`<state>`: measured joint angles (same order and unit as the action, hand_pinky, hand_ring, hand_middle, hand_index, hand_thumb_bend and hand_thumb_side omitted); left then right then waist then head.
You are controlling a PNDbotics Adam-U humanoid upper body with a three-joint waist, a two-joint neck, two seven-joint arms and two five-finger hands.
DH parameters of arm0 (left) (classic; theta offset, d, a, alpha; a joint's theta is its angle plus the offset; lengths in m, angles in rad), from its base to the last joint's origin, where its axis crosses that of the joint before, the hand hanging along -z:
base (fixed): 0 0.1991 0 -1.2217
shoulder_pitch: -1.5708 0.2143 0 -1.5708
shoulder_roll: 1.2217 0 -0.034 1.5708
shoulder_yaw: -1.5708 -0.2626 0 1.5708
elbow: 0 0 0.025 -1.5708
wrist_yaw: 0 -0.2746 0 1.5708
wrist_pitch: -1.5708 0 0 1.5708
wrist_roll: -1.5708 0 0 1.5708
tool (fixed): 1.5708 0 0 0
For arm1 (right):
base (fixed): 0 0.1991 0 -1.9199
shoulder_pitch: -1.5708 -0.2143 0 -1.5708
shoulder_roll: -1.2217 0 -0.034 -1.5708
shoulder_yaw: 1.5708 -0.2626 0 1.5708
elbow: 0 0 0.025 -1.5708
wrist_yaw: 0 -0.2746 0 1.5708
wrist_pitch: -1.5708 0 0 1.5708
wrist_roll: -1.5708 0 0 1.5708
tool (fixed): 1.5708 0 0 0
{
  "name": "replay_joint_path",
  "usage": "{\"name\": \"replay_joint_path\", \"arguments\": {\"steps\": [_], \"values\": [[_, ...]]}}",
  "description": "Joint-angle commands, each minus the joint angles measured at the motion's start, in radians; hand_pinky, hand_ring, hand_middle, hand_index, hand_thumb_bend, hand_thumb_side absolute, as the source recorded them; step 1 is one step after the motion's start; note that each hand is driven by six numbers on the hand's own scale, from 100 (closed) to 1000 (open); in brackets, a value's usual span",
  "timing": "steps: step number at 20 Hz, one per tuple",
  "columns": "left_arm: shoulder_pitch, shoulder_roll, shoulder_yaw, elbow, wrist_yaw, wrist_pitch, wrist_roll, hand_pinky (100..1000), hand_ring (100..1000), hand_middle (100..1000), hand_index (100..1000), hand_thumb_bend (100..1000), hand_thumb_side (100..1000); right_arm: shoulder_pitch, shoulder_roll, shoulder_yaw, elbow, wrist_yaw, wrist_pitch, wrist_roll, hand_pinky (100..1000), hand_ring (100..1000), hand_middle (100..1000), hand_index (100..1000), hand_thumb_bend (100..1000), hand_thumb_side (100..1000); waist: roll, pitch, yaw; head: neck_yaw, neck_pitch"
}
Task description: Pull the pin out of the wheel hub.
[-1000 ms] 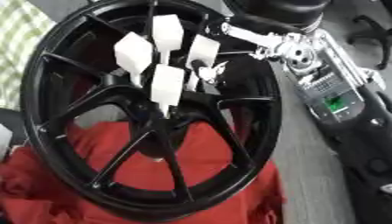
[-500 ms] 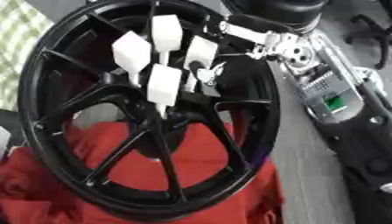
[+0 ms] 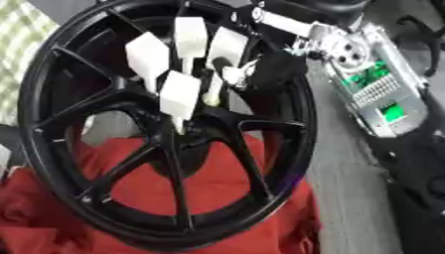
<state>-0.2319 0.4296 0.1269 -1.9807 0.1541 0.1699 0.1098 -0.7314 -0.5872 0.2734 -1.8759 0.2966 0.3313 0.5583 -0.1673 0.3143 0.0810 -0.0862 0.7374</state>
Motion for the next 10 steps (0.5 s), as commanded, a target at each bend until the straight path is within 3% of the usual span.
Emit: {"name": "replay_joint_path", "arguments": {"steps": [1, 2, 3, 4, 7, 10], "values": [[-0.01, 0.009, 0.011, -0.019, 0.004, -0.003, 0.001, 587, 696, 629, 757, 100, 750, -0.022, -0.056, -0.046, -0.044, -0.05, 0.016, -0.012, 799, 575, 324, 506, 100, 199, 0.012, -0.035, -0.003, -0.004, -0.005], [-0.01, 0.01, 0.012, -0.019, 0.005, -0.004, 0.001, 587, 696, 629, 757, 100, 750, -0.021, -0.069, -0.06, -0.053, -0.073, 0.021, -0.019, 800, 575, 324, 506, 100, 199, 0.012, -0.037, -0.003, -0.004, -0.006], [-0.01, 0.01, 0.012, -0.019, 0.006, -0.004, 0.001, 587, 695, 630, 758, 100, 750, -0.021, -0.078, -0.071, -0.06, -0.093, 0.026, -0.026, 808, 574, 337, 506, 100, 1000, 0.012, -0.038, -0.003, -0.004, -0.008], [-0.011, 0.011, 0.013, -0.019, 0.004, -0.004, 0.001, 587, 695, 629, 757, 100, 748, -0.017, -0.096, -0.093, -0.069, -0.121, 0.029, -0.045, 808, 574, 322, 506, 100, 206, 0.012, -0.039, -0.004, -0.003, -0.012], [-0.011, 0.015, 0.018, -0.019, 0.005, -0.011, 0.004, 587, 696, 630, 757, 100, 746, 0.045, -0.197, -0.205, -0.096, -0.271, 0.028, -0.136, 829, 577, 321, 508, 100, 256, 0.01, -0.039, -0.013, 0.005, -0.03], [-0.007, 0.018, 0.026, -0.019, 0.004, -0.014, 0.012, 586, 695, 629, 757, 100, 745, 0.177, -0.31, -0.33, -0.118, -0.427, 0.011, -0.259, 832, 577, 320, 509, 100, 277, 0.013, -0.034, -0.029, 0.028, -0.038]]}}
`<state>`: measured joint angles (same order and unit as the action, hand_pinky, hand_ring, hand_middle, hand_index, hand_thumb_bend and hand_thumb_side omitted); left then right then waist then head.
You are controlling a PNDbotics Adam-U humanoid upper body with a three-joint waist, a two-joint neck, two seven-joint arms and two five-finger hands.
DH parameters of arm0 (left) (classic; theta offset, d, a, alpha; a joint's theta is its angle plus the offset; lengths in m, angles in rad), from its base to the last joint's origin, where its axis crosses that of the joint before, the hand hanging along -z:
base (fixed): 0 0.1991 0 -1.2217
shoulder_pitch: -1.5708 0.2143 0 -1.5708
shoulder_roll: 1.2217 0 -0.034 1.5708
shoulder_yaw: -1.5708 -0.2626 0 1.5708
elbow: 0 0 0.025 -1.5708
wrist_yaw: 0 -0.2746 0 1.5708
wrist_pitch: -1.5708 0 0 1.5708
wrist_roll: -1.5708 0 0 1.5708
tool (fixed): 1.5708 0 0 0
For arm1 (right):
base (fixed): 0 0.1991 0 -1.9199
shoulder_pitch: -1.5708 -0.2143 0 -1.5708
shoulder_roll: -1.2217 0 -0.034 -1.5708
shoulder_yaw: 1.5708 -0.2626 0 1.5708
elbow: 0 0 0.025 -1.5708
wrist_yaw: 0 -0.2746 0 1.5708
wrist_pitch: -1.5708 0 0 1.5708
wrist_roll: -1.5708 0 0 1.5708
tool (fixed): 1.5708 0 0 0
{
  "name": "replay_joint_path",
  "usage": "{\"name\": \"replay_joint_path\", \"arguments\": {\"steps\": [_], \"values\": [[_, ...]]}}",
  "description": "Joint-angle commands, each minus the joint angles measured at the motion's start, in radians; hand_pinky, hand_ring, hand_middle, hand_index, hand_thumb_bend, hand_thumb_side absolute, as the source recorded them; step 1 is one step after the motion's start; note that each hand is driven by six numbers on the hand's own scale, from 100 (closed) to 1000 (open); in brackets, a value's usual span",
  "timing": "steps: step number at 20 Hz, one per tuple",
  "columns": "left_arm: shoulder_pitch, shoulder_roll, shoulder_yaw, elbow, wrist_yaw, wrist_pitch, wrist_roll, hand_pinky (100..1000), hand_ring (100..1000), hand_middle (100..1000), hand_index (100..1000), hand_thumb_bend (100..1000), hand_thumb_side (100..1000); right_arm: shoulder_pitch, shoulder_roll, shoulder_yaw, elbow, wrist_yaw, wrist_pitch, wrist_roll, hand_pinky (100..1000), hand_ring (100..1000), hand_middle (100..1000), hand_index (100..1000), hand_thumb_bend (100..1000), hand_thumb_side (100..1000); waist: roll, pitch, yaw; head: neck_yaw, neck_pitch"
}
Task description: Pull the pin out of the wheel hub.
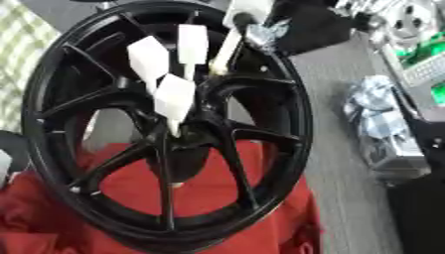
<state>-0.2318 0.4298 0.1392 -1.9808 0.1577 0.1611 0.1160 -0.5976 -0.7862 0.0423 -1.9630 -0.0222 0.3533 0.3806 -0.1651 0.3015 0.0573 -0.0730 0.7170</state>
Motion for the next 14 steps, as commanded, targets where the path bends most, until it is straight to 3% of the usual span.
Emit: {"name": "replay_joint_path", "arguments": {"steps": [1, 4, 6, 10, 12, 13, 14], "values": [[-0.007, 0.019, 0.015, -0.019, 0.001, -0.008, 0.008, 586, 695, 629, 757, 100, 743, 0.099, -0.142, -0.135, -0.034, -0.146, -0.023, -0.122, 831, 578, 321, 510, 100, 279, 0.013, -0.018, -0.011, 0.025, -0.016], [-0.011, 0.022, 0.02, -0.019, -0.002, -0.017, 0.012, 586, 696, 630, 758, 100, 738, 0.297, -0.194, -0.237, -0.037, -0.183, -0.08, -0.251, 832, 589, 328, 516, 100, 277, 0.026, -0.008, -0.025, 0.053, -0.016], [-0.014, 0.022, 0.023, -0.019, -0.003, -0.027, 0.015, 586, 696, 630, 758, 100, 733, 0.445, -0.171, -0.299, -0.037, -0.157, -0.139, -0.339, 833, 600, 341, 528, 100, 280, 0.039, 0.001, -0.03, 0.067, -0.018], [-0.019, 0.021, 0.029, -0.019, -0.008, -0.05, 0.024, 586, 696, 630, 758, 100, 724, 0.678, -0.024, -0.381, -0.037, -0.015, -0.266, -0.435, 848, 666, 421, 614, 100, 265, 0.07, 0.024, -0.029, 0.092, -0.023], [-0.019, 0.019, 0.03, -0.019, -0.009, -0.057, 0.028, 586, 696, 630, 759, 100, 723, 0.738, 0.065, -0.404, -0.037, 0.076, -0.312, -0.448, 878, 747, 525, 717, 100, 248, 0.083, 0.031, -0.028, 0.1, -0.023], [-0.02, 0.017, 0.03, -0.019, -0.009, -0.059, 0.028, 585, 696, 630, 759, 100, 723, 0.757, 0.103, -0.408, -0.037, 0.116, -0.326, -0.446, 915, 826, 682, 823, 100, 225, 0.089, 0.033, -0.027, 0.102, -0.024], [-0.021, 0.015, 0.029, -0.019, -0.009, -0.06, 0.028, 585, 696, 630, 759, 100, 723, 0.775, 0.144, -0.409, -0.037, 0.156, -0.334, -0.433, 925, 850, 727, 845, 100, 216, 0.094, 0.035, -0.026, 0.103, -0.025]]}}
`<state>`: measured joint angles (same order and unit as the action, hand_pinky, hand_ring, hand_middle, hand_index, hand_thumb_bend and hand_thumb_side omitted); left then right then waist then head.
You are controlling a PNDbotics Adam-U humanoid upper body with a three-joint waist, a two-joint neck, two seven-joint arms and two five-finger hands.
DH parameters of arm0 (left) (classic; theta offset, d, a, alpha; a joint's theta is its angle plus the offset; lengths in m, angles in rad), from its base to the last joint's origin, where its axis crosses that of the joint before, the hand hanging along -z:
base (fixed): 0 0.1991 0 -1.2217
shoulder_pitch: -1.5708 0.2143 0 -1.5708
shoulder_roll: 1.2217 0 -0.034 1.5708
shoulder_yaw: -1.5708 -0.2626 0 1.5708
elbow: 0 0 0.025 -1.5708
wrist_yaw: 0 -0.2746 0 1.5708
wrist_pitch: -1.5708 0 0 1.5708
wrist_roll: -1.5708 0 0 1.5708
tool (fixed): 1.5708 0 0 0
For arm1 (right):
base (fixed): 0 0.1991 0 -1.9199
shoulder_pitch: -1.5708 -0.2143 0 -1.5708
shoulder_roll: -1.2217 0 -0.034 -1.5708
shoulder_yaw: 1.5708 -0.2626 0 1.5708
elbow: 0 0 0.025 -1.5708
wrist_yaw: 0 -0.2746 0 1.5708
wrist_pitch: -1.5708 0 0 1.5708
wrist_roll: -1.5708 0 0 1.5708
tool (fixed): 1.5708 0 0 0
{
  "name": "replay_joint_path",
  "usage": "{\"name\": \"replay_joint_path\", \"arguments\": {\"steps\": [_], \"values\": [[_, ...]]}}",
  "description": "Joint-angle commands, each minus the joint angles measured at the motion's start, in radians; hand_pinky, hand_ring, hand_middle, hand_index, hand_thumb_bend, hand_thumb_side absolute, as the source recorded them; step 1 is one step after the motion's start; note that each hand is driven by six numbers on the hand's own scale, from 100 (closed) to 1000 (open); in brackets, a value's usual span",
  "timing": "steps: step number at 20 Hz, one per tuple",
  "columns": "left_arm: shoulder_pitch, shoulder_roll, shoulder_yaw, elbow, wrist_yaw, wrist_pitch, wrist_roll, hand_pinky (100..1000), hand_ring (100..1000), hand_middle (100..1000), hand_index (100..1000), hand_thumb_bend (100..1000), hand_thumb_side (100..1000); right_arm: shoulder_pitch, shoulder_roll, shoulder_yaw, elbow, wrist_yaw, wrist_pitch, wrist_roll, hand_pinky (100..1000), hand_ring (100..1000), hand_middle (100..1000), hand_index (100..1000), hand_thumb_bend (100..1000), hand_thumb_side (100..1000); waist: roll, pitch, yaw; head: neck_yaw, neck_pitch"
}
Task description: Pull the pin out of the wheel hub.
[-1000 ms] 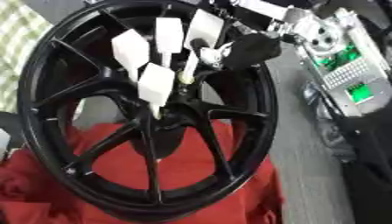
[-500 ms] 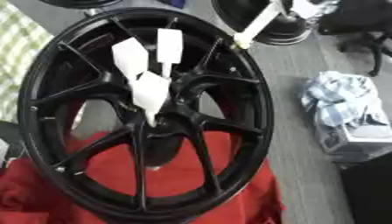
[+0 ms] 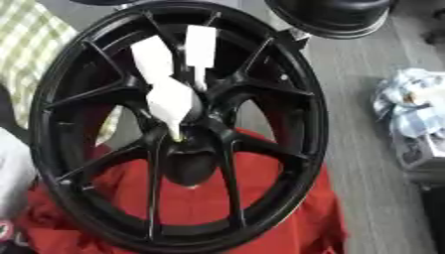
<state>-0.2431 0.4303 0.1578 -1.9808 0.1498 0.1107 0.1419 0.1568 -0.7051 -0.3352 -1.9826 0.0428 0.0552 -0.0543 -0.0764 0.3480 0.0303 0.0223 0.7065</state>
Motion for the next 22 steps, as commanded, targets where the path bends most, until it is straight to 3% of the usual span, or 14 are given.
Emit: {"name": "replay_joint_path", "arguments": {"steps": [1, 3, 6, 10, 15, 16, 17, 18, 20, 21, 22], "values": [[-0.01, 0.013, 0.01, -0.019, -0.002, -0.011, 0.002, 585, 696, 630, 759, 100, 721, 0.037, 0.103, -0.034, -0.017, 0.13, -0.037, 0.019, 955, 913, 816, 877, 100, 202, 0.01, -0.009, 0.002, 0.009, -0.013], [-0.012, 0.01, 0.01, -0.019, -0.001, -0.01, 0.002, 585, 696, 629, 758, 100, 723, 0.057, 0.167, -0.034, -0.017, 0.188, -0.021, 0.061, 990, 976, 899, 916, 100, 199, 0.018, -0.006, 0.002, 0.013, -0.013], [-0.014, 0.007, 0.011, -0.019, 0.004, -0.005, 0.009, 585, 696, 629, 758, 100, 723, 0.07, 0.231, -0.045, -0.017, 0.213, 0.033, 0.089, 1000, 997, 928, 917, 100, 210, 0.027, -0.005, 0.0, 0.02, -0.012], [-0.015, 0.006, 0.008, -0.019, 0.005, -0.004, 0.007, 585, 696, 630, 759, 100, 724, 0.071, 0.263, -0.054, -0.017, 0.217, 0.07, 0.076, 1000, 993, 918, 913, 100, 210, 0.029, -0.006, -0.002, 0.022, -0.008], [-0.02, 0.009, 0.006, -0.019, 0.005, -0.006, 0.0, 586, 697, 630, 758, 100, 725, 0.063, 0.275, -0.059, -0.017, 0.182, 0.06, 0.075, 1000, 998, 922, 953, 100, 214, 0.023, -0.006, -0.002, 0.02, -0.008], [-0.021, 0.01, 0.005, -0.019, 0.005, -0.006, -0.001, 586, 697, 630, 758, 100, 726, 0.062, 0.276, -0.061, -0.017, 0.178, 0.056, 0.08, 1000, 999, 921, 958, 100, 306, 0.022, -0.006, -0.002, 0.021, -0.008], [-0.021, 0.01, 0.005, -0.019, 0.004, -0.006, -0.002, 586, 697, 630, 758, 100, 725, 0.062, 0.277, -0.062, -0.017, 0.176, 0.051, 0.085, 1000, 1000, 926, 973, 100, 617, 0.02, -0.005, -0.002, 0.021, -0.009], [-0.022, 0.01, 0.005, -0.019, 0.004, -0.006, -0.003, 586, 697, 630, 758, 100, 727, 0.063, 0.277, -0.064, -0.017, 0.18, 0.054, 0.093, 1000, 1000, 925, 974, 100, 682, 0.018, -0.004, -0.003, 0.022, -0.008], [-0.021, 0.01, 0.005, -0.019, 0.004, -0.004, -0.004, 586, 697, 629, 758, 100, 728, 0.066, 0.282, -0.073, -0.017, 0.2, 0.089, 0.099, 1000, 1000, 936, 987, 100, 721, 0.015, -0.003, -0.004, 0.023, -0.008], [-0.02, 0.01, 0.006, -0.019, 0.003, -0.004, -0.004, 585, 697, 629, 757, 100, 729, 0.068, 0.284, -0.077, -0.017, 0.214, 0.117, 0.09, 1000, 1000, 938, 990, 100, 648, 0.014, -0.003, -0.005, 0.024, -0.008], [-0.02, 0.01, 0.006, -0.019, 0.003, -0.003, -0.004, 585, 696, 629, 757, 100, 729, 0.066, 0.288, -0.082, -0.017, 0.224, 0.143, 0.071, 1000, 1000, 932, 988, 100, 504, 0.014, -0.002, -0.006, 0.025, -0.007]]}}
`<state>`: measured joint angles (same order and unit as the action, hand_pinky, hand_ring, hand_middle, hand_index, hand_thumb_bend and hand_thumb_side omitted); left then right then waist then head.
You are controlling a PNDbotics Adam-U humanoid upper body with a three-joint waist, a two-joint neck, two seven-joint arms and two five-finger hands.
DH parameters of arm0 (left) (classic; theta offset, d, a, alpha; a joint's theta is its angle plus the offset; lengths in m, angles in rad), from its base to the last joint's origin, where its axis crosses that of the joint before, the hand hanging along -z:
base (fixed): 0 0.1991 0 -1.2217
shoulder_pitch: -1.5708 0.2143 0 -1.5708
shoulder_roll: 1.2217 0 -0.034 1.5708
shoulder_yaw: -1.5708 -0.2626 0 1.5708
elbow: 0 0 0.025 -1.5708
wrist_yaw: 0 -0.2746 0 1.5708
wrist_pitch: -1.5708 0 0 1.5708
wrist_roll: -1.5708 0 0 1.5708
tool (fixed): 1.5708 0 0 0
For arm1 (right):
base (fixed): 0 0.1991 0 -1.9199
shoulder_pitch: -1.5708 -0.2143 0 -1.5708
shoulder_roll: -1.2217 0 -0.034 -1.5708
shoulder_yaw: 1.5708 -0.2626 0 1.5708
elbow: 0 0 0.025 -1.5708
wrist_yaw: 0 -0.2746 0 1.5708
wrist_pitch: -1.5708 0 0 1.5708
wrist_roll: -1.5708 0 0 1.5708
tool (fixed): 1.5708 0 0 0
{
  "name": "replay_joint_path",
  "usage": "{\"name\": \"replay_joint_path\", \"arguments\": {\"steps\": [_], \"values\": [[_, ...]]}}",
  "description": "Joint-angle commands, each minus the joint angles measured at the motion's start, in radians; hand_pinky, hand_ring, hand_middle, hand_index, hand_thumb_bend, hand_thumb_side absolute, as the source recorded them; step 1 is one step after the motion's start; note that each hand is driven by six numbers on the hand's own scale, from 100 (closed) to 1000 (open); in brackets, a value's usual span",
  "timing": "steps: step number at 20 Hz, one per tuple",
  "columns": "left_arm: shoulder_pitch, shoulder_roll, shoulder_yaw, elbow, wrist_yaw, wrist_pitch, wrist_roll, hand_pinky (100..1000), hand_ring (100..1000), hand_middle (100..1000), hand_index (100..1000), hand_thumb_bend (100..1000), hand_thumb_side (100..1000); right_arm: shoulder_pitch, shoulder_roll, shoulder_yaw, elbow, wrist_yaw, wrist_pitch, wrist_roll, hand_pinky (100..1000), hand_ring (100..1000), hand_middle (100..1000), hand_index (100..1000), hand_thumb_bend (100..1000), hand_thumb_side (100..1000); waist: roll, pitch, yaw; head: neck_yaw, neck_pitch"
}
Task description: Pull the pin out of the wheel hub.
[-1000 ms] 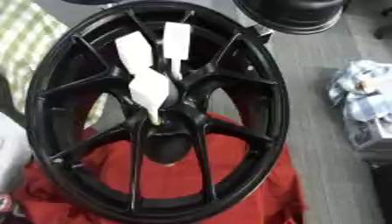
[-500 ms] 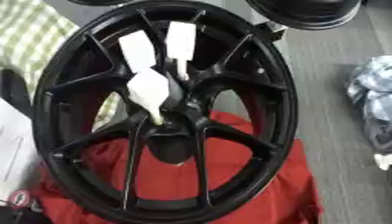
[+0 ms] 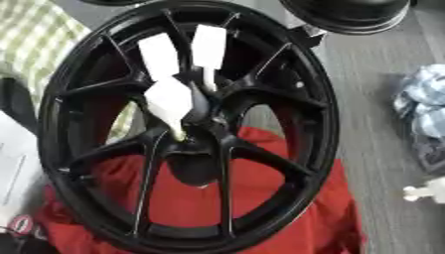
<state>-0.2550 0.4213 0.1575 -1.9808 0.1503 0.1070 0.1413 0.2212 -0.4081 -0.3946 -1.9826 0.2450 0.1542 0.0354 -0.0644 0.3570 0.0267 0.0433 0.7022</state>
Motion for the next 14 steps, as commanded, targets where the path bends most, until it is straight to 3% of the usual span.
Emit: {"name": "replay_joint_path", "arguments": {"steps": [1, 2, 3, 5, 6, 8, 14], "values": [[-0.008, 0.018, 0.006, -0.019, 0.002, 0.002, -0.004, 585, 696, 628, 757, 100, 729, -0.001, -0.005, -0.022, -0.017, 0.023, 0.062, -0.043, 1000, 1000, 903, 973, 100, 386, 0.002, -0.011, -0.004, 0.004, -0.001], [-0.008, 0.019, 0.006, -0.019, 0.002, 0.002, -0.005, 585, 696, 628, 757, 100, 728, -0.005, -0.002, -0.02, -0.017, 0.011, 0.065, -0.069, 1000, 1000, 859, 946, 100, 238, 0.002, -0.012, -0.004, 0.004, -0.002], [-0.009, 0.019, 0.006, -0.019, 0.002, 0.002, -0.006, 586, 697, 628, 756, 100, 728, -0.008, -0.001, -0.017, -0.017, -0.011, 0.05, -0.097, 998, 937, 777, 890, 100, 280, 0.002, -0.012, -0.005, 0.003, -0.002], [-0.01, 0.02, 0.005, -0.019, 0.001, 0.001, -0.01, 586, 697, 628, 756, 100, 727, -0.014, -0.002, -0.005, -0.017, -0.087, -0.021, -0.153, 991, 914, 756, 863, 100, 313, 0.002, -0.012, -0.004, -0.001, -0.005], [-0.011, 0.02, 0.005, -0.019, 0.001, 0.0, -0.011, 586, 697, 628, 757, 100, 725, -0.016, -0.007, -0.004, -0.017, -0.122, -0.041, -0.182, 982, 873, 725, 839, 100, 403, 0.001, -0.013, -0.003, -0.003, -0.005], [-0.012, 0.021, 0.003, -0.019, 0.001, -0.001, -0.014, 586, 697, 628, 756, 100, 726, -0.023, -0.02, 0.005, -0.017, -0.18, -0.079, -0.227, 973, 824, 671, 808, 100, 450, 0.001, -0.013, -0.002, -0.006, -0.006], [-0.025, 0.025, -0.013, -0.019, 0.004, -0.011, -0.029, 582, 697, 628, 757, 100, 720, -0.081, -0.062, 0.062, -0.017, -0.36, -0.313, -0.236, 970, 791, 628, 770, 100, 489, -0.004, -0.015, 0.005, -0.006, -0.003]]}}
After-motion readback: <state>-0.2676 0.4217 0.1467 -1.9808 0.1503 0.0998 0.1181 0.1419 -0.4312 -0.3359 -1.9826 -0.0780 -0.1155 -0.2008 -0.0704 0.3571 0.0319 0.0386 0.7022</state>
